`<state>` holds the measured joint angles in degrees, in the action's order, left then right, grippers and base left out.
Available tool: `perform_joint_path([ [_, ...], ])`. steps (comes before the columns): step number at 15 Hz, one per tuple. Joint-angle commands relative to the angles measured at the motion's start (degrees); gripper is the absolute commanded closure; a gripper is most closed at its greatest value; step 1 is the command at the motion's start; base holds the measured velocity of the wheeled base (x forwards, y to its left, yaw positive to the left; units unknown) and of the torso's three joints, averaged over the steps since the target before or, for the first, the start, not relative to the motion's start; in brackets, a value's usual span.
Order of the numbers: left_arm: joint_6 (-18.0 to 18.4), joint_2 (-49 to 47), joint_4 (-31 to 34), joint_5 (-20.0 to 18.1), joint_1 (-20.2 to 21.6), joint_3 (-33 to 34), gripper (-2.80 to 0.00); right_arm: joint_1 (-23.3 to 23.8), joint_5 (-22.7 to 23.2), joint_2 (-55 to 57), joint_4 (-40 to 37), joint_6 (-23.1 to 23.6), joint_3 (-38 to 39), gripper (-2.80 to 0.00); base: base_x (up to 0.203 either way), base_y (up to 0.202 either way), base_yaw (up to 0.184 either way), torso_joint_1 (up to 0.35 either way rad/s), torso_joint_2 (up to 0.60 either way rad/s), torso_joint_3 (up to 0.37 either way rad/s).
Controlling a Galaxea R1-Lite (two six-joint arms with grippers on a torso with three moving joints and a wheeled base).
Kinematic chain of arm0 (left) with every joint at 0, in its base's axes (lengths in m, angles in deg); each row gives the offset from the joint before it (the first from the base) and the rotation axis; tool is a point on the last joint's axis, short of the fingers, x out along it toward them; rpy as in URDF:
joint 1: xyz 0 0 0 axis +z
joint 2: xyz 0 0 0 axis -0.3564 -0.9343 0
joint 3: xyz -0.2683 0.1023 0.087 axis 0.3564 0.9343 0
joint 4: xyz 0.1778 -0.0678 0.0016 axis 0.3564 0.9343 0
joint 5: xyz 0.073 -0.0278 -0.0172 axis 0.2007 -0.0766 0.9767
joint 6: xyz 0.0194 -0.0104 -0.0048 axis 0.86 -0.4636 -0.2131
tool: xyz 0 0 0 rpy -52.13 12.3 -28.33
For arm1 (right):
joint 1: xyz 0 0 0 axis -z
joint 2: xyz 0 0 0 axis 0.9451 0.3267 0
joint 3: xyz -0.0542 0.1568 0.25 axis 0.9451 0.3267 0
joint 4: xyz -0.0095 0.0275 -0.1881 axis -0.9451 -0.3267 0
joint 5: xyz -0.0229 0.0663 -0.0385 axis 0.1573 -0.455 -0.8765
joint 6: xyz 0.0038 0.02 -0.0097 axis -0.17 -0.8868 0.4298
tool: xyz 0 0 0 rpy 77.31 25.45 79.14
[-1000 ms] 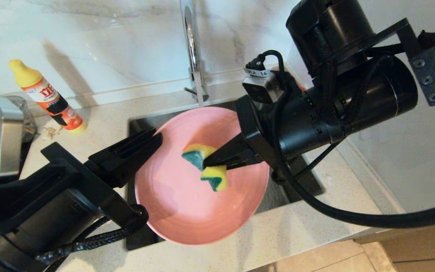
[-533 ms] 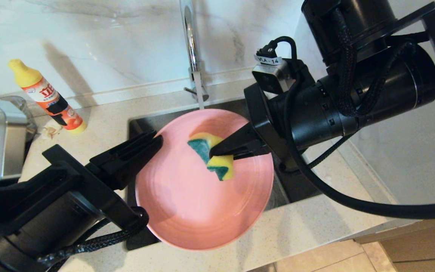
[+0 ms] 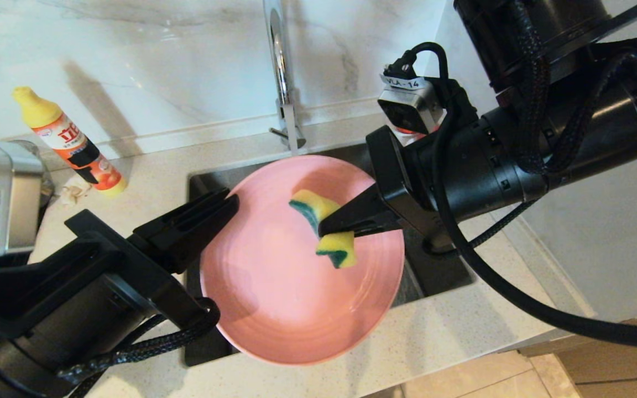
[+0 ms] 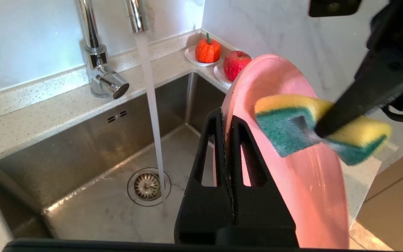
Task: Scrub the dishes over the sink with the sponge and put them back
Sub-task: Wipe the plate
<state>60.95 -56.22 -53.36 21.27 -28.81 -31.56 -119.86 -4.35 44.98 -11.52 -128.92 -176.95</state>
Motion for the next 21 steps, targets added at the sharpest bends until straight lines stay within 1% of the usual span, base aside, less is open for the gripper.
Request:
perform_joint_path([
  [1, 0.0, -0.8, -0.3, 0.2, 0.3, -1.1, 0.00, -1.5, -2.9, -0.5, -0.9, 0.8, 0.0, 0.00, 0.000, 0.000, 0.000, 0.000, 0.00, 0.000],
  [2, -0.2, -0.9, -0.2, 0.3, 0.4, -1.3, 0.00, -2.9, -5.1, -0.6, -1.9, 2.6, 0.0, 0.00, 0.000, 0.000, 0.000, 0.000, 0.00, 0.000],
  [5, -0.6, -1.1, -0.2, 0.9, 0.5, -1.4, 0.00, -5.3, -8.4, -0.2, -3.2, 4.4, 0.0, 0.00, 0.000, 0.000, 0.000, 0.000, 0.00, 0.000],
  [6, -0.6, -1.1, -0.3, 1.0, 0.5, -1.4, 0.00, -5.3, -8.4, -0.2, -3.2, 4.4, 0.0, 0.00, 0.000, 0.000, 0.000, 0.000, 0.00, 0.000],
  [7, -0.6, -0.9, -0.3, 0.9, 0.5, -1.4, 0.00, -5.5, -10.5, 0.5, -3.2, 4.6, 0.0, 0.00, 0.000, 0.000, 0.000, 0.000, 0.00, 0.000],
  [8, -0.5, -0.8, -0.3, 0.9, 0.5, -1.3, 0.00, -5.6, -11.6, 1.0, -3.2, 4.8, 0.0, 0.00, 0.000, 0.000, 0.000, 0.000, 0.00, 0.000],
  [10, -0.4, -0.6, -0.2, 0.9, 0.4, -1.1, 0.00, -5.5, -12.7, 1.1, -3.0, 5.4, 0.0, 0.00, 0.000, 0.000, 0.000, 0.000, 0.00, 0.000],
  [14, -0.4, -0.4, -0.3, 0.6, 0.4, -0.9, 0.00, -4.6, -15.9, 0.2, -2.9, 8.4, -0.1, 0.00, 0.000, 0.000, 0.000, 0.000, 0.00, 0.000],
  [19, 0.0, 0.1, -0.3, 0.3, 0.3, 0.0, 0.00, -2.0, -16.3, 0.1, -2.3, 11.0, -0.1, 0.00, 0.000, 0.000, 0.000, 0.000, 0.00, 0.000],
  [21, 0.1, 0.2, -0.2, 0.2, 0.2, 0.7, 0.00, -1.8, -16.2, 0.5, -0.3, 11.5, -0.1, 0.00, 0.000, 0.000, 0.000, 0.000, 0.00, 0.000],
])
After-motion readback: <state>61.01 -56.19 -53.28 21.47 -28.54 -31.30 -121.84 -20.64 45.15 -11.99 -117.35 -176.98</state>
